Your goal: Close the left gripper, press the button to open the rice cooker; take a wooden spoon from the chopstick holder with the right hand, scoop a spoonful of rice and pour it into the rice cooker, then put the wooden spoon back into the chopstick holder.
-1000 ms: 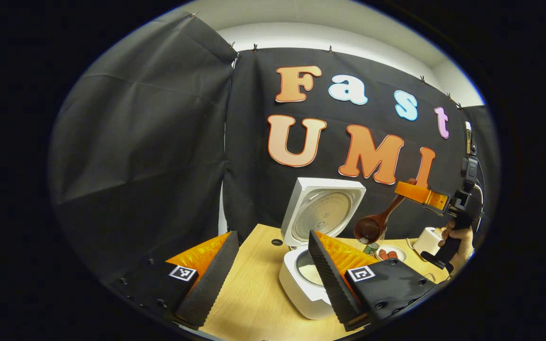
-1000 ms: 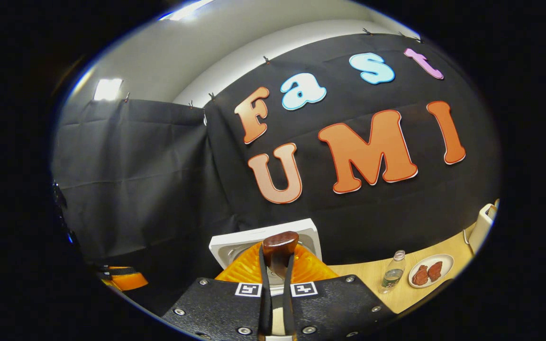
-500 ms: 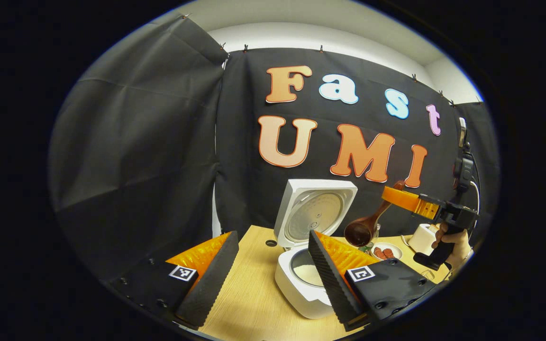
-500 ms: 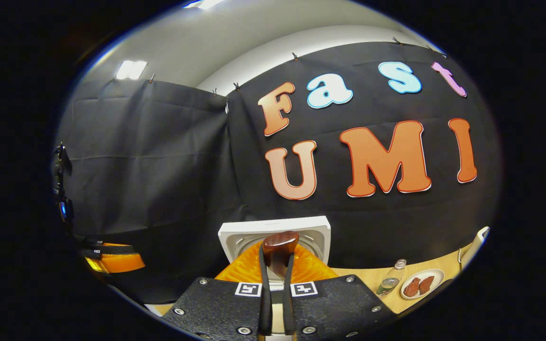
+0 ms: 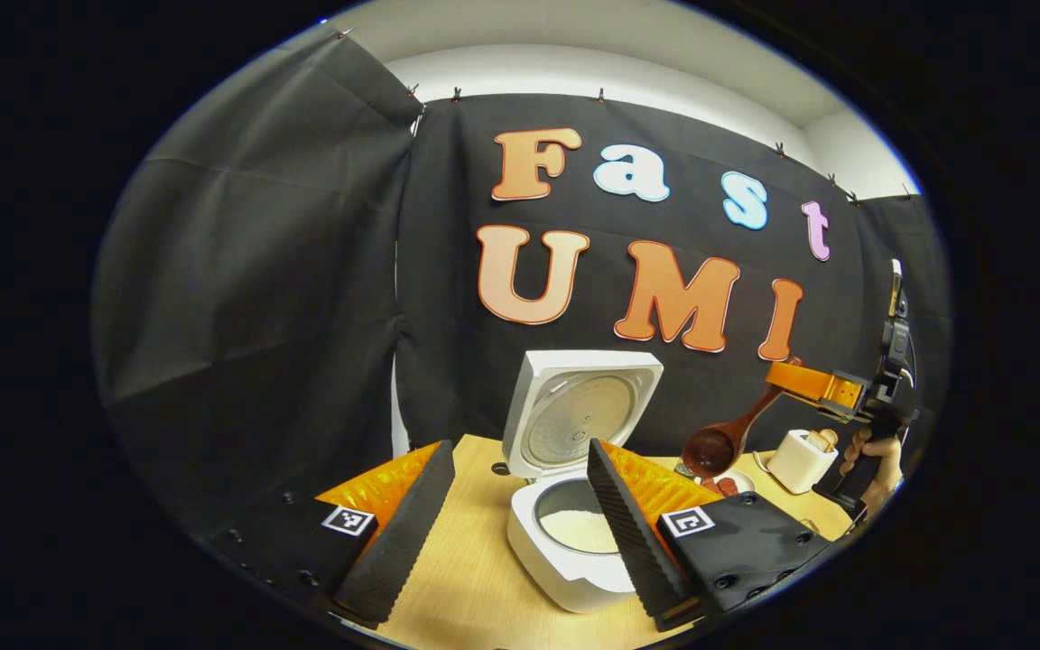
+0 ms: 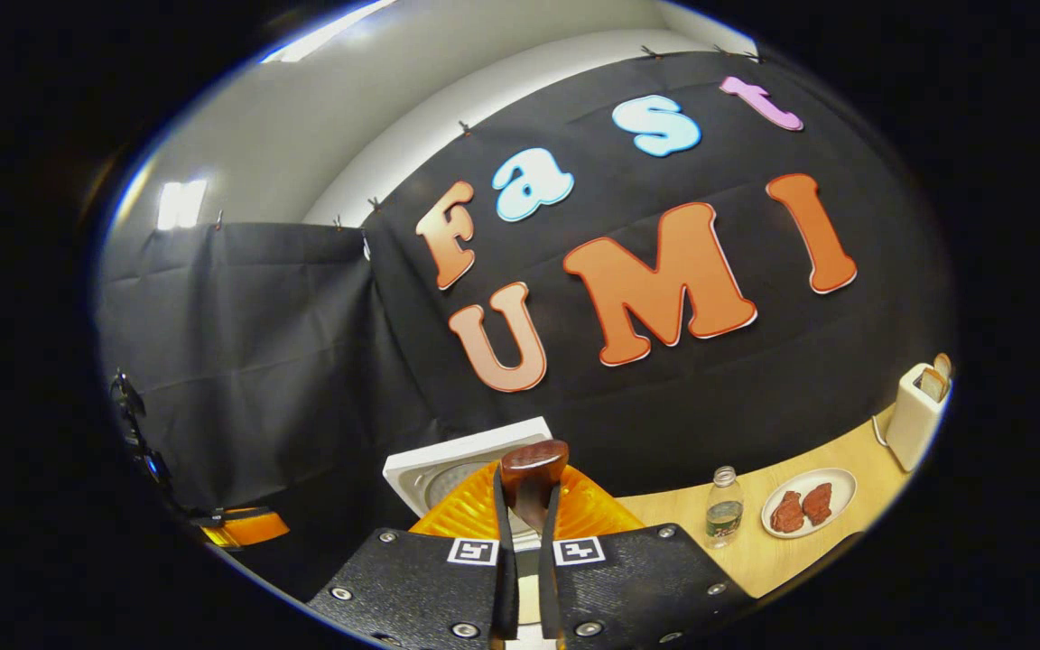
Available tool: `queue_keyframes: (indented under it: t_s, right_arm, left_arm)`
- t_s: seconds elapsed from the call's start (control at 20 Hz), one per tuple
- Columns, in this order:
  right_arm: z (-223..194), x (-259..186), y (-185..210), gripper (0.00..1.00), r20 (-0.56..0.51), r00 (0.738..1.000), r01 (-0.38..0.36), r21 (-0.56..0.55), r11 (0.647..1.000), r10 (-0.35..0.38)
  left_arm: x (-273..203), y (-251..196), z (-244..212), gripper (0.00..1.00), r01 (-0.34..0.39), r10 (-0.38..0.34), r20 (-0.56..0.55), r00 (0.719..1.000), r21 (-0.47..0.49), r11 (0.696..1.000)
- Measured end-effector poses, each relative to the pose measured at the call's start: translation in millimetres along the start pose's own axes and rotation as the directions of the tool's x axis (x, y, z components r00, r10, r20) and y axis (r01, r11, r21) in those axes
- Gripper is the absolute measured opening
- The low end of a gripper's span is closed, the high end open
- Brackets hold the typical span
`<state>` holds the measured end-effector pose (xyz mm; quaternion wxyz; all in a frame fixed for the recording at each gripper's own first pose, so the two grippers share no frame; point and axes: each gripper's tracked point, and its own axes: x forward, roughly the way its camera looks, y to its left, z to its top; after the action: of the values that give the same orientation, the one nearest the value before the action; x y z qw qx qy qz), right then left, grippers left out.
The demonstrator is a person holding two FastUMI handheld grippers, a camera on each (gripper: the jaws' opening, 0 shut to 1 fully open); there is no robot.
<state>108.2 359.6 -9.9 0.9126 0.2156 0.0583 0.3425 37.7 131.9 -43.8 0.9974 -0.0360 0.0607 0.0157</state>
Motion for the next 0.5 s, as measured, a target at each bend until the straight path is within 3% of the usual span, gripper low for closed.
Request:
queue_keyframes:
  t_s: [0.5]
  right_arm:
    - [31.5,-95.0,-122.8,0.08,0.055,0.97,0.234,0.069,0.97,-0.238]
  left_arm:
    - [1.2,-43.3,1.3,1.0,0.066,-0.066,0.001,0.998,-0.002,0.998]
